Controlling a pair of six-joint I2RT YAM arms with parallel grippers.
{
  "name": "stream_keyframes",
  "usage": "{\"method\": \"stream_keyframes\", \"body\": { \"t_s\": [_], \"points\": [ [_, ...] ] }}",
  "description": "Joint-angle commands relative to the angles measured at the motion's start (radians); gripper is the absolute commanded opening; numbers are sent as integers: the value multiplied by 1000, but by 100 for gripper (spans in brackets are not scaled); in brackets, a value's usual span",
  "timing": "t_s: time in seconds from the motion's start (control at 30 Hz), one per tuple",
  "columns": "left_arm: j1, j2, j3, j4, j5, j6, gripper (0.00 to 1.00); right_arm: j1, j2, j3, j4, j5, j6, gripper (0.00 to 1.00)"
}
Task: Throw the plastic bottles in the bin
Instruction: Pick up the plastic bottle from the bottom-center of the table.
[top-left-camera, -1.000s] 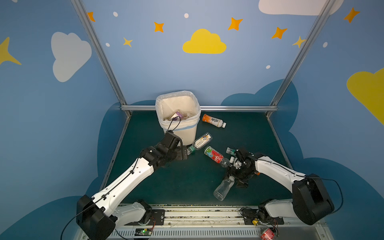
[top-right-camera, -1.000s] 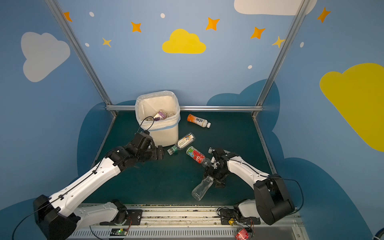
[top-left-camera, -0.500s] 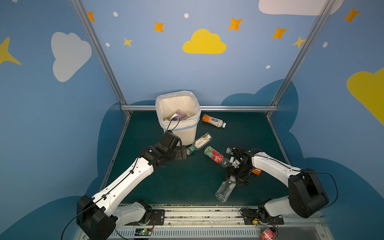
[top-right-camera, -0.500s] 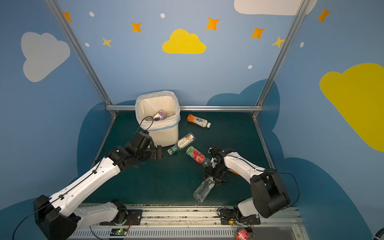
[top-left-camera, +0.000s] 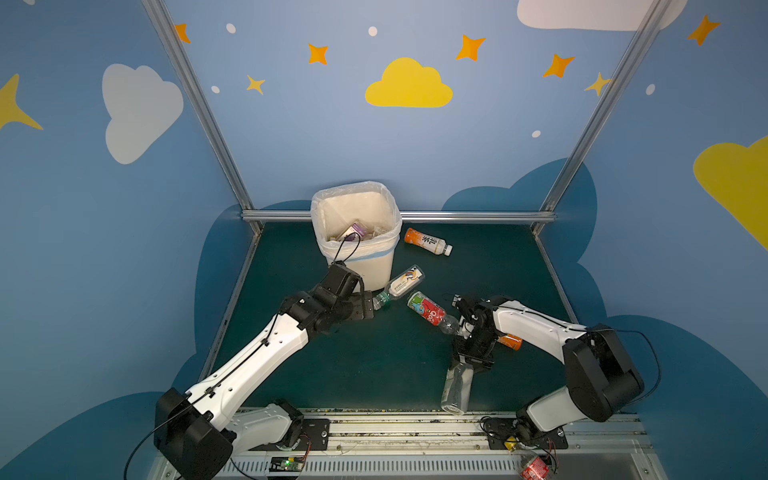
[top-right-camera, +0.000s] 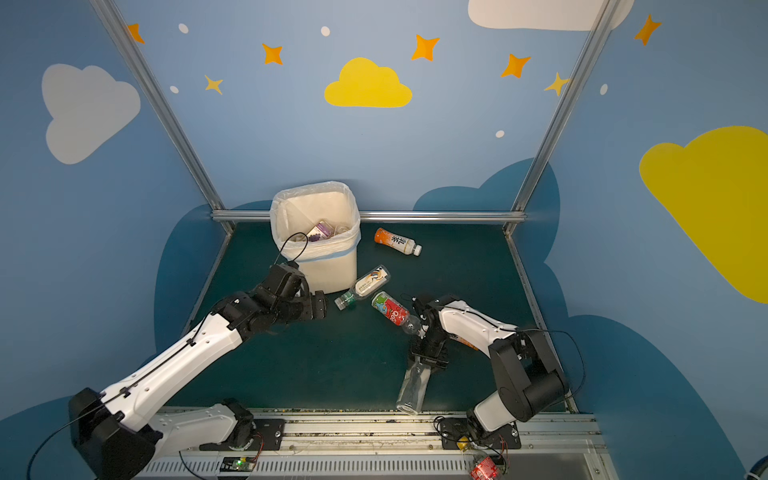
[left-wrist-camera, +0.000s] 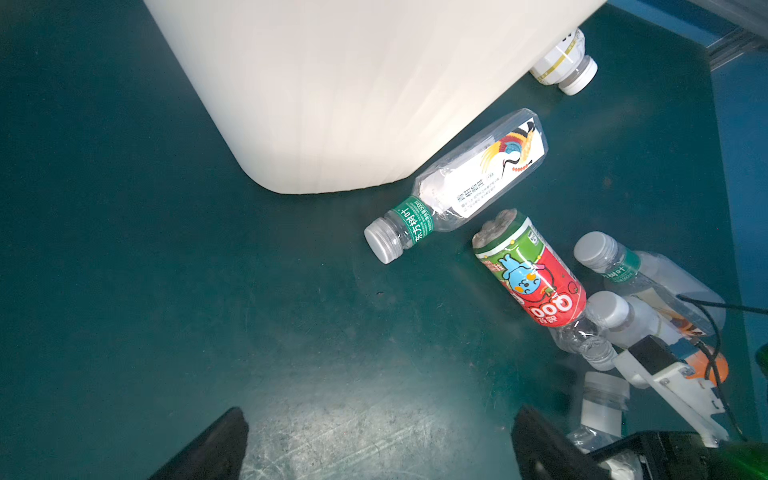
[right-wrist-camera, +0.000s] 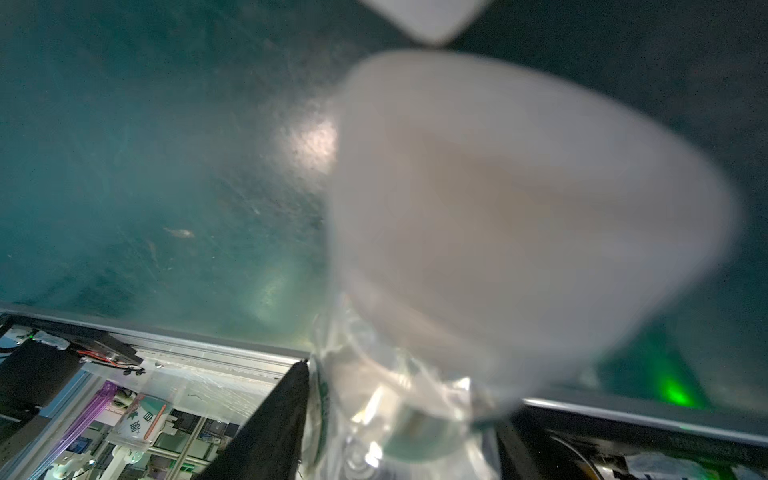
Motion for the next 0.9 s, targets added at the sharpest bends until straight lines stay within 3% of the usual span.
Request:
{"method": "stream_keyframes", "body": {
  "t_s": [0.0,0.27,0.63,0.87],
  "points": [
    [7,-4,-15,-18,-4,12,100,7,2,27,-29,2,1,57],
    [50,-12,-3,-84,-27,28,100,7,-31,58,-47,-3,5,48],
    [165,-87,-47,-165,-22,8,100,7,-81,130,-109,6,-7,46],
    [203,-113,-85,-172,11,-19,100,7,-84,259,-169,22,-32,46]
  ]
}}
